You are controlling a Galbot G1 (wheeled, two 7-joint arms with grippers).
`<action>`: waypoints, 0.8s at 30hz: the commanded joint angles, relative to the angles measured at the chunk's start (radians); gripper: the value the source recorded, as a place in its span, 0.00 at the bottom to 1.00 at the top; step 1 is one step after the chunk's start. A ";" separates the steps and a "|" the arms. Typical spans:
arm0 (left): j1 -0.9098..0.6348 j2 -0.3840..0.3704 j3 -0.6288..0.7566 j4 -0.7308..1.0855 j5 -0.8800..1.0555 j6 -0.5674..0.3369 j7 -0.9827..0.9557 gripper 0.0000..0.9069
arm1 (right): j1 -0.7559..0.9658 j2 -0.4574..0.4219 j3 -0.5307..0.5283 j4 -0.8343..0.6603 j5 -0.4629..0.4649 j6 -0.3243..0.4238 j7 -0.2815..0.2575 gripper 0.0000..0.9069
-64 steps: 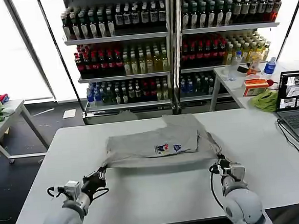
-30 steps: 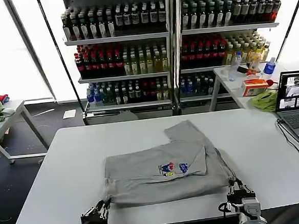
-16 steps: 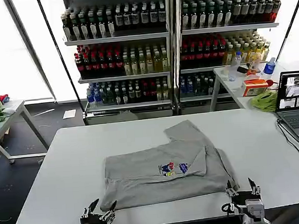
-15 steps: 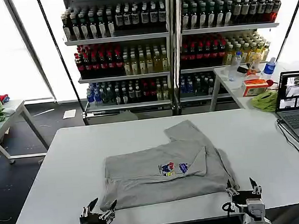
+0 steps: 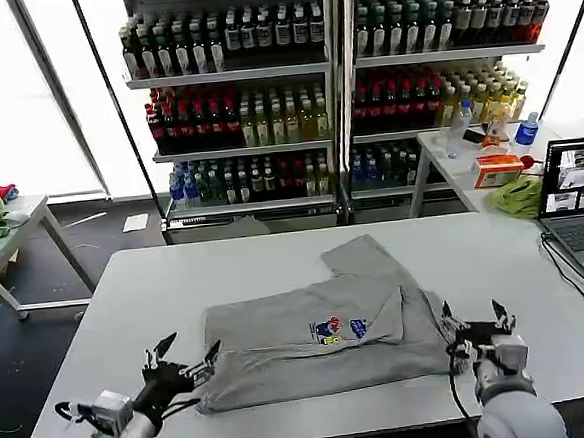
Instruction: Fold and organize the clothes.
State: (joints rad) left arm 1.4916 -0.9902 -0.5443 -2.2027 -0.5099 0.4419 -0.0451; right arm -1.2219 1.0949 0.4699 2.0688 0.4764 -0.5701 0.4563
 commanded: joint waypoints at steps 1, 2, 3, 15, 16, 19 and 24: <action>-0.373 0.132 0.063 0.208 -0.175 0.015 0.040 1.00 | 0.418 -0.062 -0.113 -0.232 0.103 -0.009 -0.028 1.00; -0.388 0.134 0.072 0.212 -0.181 0.017 0.040 1.00 | 0.445 -0.060 -0.127 -0.255 0.104 -0.009 -0.032 1.00; -0.419 0.135 0.088 0.243 -0.189 0.021 0.042 1.00 | 0.477 -0.057 -0.143 -0.288 0.107 -0.009 -0.037 1.00; -0.640 0.130 0.234 0.426 -0.285 0.078 0.030 1.00 | 0.834 0.012 -0.321 -0.615 0.139 -0.008 -0.078 1.00; -0.659 0.124 0.245 0.453 -0.292 0.083 0.026 1.00 | 0.867 0.027 -0.341 -0.645 0.141 -0.008 -0.077 1.00; -0.690 0.112 0.273 0.498 -0.297 0.089 0.022 1.00 | 0.912 0.054 -0.372 -0.721 0.136 -0.008 -0.079 1.00; -0.729 0.092 0.318 0.583 -0.291 0.110 0.024 1.00 | 0.954 0.101 -0.397 -0.848 0.123 -0.008 -0.104 1.00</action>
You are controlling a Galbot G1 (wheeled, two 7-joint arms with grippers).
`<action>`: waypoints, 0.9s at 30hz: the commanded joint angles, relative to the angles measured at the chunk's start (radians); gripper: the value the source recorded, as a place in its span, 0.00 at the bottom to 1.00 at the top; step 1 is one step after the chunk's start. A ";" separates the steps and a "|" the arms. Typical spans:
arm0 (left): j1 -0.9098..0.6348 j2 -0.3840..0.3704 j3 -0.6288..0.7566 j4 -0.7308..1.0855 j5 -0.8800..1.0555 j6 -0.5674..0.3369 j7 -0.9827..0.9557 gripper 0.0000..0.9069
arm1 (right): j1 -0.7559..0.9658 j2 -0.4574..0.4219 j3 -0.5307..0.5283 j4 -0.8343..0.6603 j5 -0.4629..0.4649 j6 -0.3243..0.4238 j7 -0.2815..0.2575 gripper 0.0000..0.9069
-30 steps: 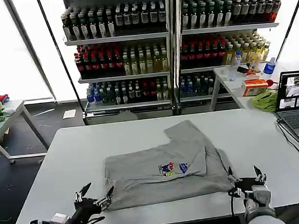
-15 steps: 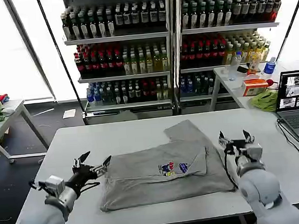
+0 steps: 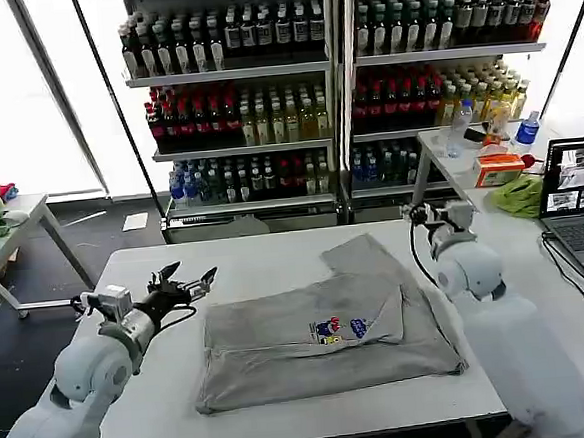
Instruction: Fold and organize the clothes.
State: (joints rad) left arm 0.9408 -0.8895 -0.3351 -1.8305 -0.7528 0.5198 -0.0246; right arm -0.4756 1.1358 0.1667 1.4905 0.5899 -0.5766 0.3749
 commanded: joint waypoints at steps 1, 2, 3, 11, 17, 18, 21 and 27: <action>-0.183 -0.012 0.116 0.220 -0.048 0.035 0.004 1.00 | 0.213 0.072 -0.096 -0.304 0.002 -0.001 -0.029 1.00; -0.187 -0.014 0.121 0.229 -0.048 0.038 0.004 1.00 | 0.217 0.080 -0.098 -0.326 -0.005 -0.001 -0.033 1.00; -0.189 -0.019 0.124 0.239 -0.047 0.039 0.003 1.00 | 0.223 0.092 -0.100 -0.355 -0.015 -0.001 -0.039 1.00; -0.170 -0.046 0.121 0.272 -0.033 0.040 -0.015 1.00 | 0.256 0.175 -0.095 -0.519 -0.081 0.015 -0.084 1.00; -0.125 -0.039 0.102 0.264 -0.026 0.046 -0.023 1.00 | 0.245 0.222 -0.102 -0.544 -0.111 0.008 -0.089 1.00; -0.116 -0.038 0.101 0.259 -0.025 0.050 -0.022 1.00 | 0.243 0.227 -0.107 -0.547 -0.113 0.007 -0.087 1.00; -0.092 -0.038 0.095 0.246 -0.014 0.056 -0.019 1.00 | 0.238 0.239 -0.117 -0.555 -0.121 0.007 -0.086 1.00; -0.021 -0.031 0.088 0.174 0.003 0.056 -0.011 1.00 | 0.241 0.264 -0.102 -0.585 -0.124 0.009 -0.084 1.00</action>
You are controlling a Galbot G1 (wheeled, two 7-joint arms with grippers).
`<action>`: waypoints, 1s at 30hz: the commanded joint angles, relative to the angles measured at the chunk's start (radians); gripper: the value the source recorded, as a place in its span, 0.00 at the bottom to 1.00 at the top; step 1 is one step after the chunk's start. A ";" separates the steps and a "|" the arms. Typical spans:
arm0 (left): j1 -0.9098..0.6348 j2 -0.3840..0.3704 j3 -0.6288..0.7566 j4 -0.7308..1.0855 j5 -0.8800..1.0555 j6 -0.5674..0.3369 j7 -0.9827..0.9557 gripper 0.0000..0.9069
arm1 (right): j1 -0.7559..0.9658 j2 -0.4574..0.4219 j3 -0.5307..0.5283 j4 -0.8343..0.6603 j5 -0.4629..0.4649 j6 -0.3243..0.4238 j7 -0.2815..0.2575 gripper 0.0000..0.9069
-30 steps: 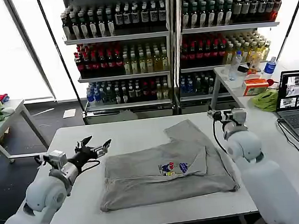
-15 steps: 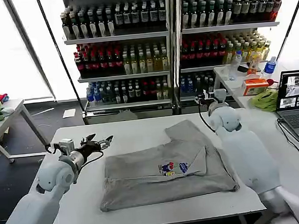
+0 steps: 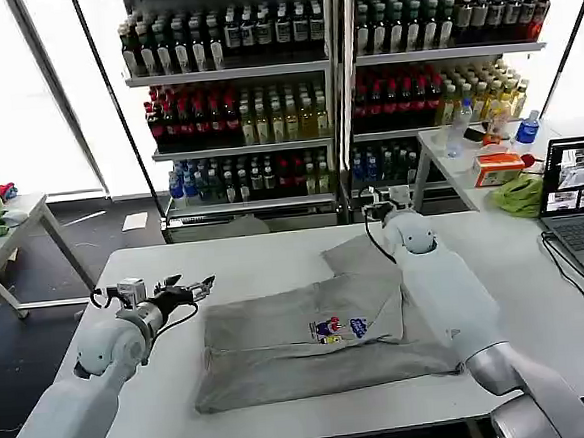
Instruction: Fold and organize the clothes.
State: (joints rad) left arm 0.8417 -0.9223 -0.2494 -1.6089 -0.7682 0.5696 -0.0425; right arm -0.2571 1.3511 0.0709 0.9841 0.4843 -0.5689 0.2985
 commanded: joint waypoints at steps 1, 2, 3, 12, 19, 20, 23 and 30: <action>0.086 0.001 0.002 -0.056 0.024 0.006 0.012 1.00 | 0.021 0.049 -0.006 -0.077 -0.019 0.001 -0.008 1.00; 0.101 -0.002 0.001 -0.063 0.031 0.006 0.017 1.00 | 0.019 0.049 -0.006 -0.075 -0.018 -0.001 -0.009 1.00; 0.108 -0.005 0.000 -0.068 0.035 0.006 0.019 1.00 | 0.018 0.050 -0.005 -0.074 -0.017 -0.003 -0.009 1.00; 0.151 -0.016 -0.011 -0.092 0.058 0.000 0.025 1.00 | -0.003 0.064 0.012 -0.086 -0.027 -0.009 -0.006 1.00; 0.163 -0.019 -0.017 -0.093 0.062 -0.002 0.023 1.00 | -0.024 0.066 0.036 -0.090 -0.034 -0.008 -0.005 1.00; 0.161 -0.019 -0.017 -0.087 0.064 -0.003 0.024 1.00 | -0.026 0.066 0.039 -0.090 -0.035 -0.008 -0.006 1.00; 0.156 -0.021 -0.017 -0.075 0.067 -0.007 0.024 1.00 | -0.029 0.068 0.046 -0.097 -0.041 -0.003 -0.006 1.00; 0.136 -0.027 -0.017 -0.027 0.069 -0.022 0.027 1.00 | -0.035 0.075 0.051 -0.104 -0.049 0.003 -0.011 1.00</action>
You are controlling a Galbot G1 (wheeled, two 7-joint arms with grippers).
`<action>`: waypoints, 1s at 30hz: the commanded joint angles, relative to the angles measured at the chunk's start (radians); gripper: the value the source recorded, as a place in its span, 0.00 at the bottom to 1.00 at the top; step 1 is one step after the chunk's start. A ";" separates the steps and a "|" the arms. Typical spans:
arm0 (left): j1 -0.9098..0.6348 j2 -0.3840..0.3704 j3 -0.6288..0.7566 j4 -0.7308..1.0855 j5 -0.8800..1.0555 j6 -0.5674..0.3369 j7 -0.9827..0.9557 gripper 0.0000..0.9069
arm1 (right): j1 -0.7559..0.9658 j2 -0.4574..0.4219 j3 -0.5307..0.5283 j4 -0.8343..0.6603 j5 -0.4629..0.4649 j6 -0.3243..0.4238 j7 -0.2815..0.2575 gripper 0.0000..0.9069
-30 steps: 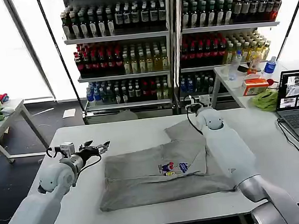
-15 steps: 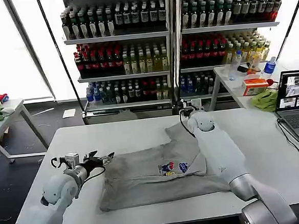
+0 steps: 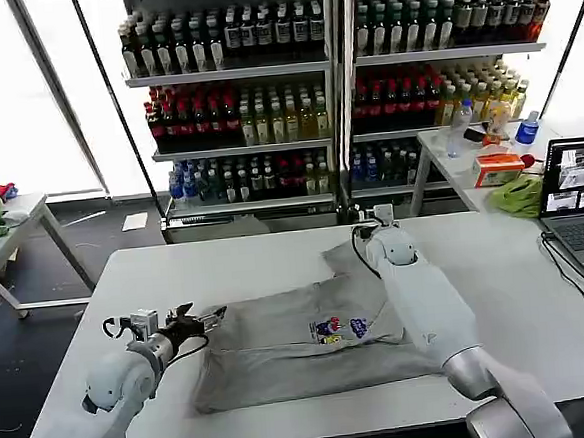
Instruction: Fold and organize the clothes.
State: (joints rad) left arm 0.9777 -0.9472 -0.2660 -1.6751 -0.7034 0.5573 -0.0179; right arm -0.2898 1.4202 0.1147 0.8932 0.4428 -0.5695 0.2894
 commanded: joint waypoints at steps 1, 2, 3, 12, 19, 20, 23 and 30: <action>-0.002 -0.003 0.001 0.043 0.004 -0.011 0.003 1.00 | -0.001 0.008 0.008 -0.019 -0.009 0.006 -0.003 1.00; -0.003 -0.004 0.002 0.045 0.004 -0.011 0.004 1.00 | 0.000 0.008 0.008 -0.023 -0.010 0.006 -0.003 1.00; -0.005 -0.005 0.003 0.046 0.004 -0.011 0.004 1.00 | 0.002 0.009 0.008 -0.027 -0.011 0.008 -0.003 1.00; -0.026 -0.018 0.017 0.078 0.006 -0.013 0.005 1.00 | 0.009 0.023 0.016 -0.070 -0.015 0.025 -0.015 1.00; -0.036 -0.019 0.021 0.092 0.008 -0.015 0.007 1.00 | 0.010 0.030 0.024 -0.093 -0.014 0.034 -0.021 1.00; -0.034 -0.019 0.021 0.091 0.008 -0.015 0.007 1.00 | 0.010 0.031 0.024 -0.093 -0.014 0.033 -0.021 1.00; -0.032 -0.020 0.020 0.088 0.008 -0.015 0.007 1.00 | 0.006 0.033 0.025 -0.091 -0.015 0.032 -0.019 1.00; -0.033 -0.024 0.021 0.093 0.008 -0.016 0.007 1.00 | 0.001 0.036 0.031 -0.094 -0.015 0.032 -0.018 1.00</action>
State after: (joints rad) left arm 0.9447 -0.9707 -0.2456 -1.5927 -0.6963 0.5422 -0.0113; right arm -0.2890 1.4549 0.1440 0.8080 0.4287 -0.5405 0.2708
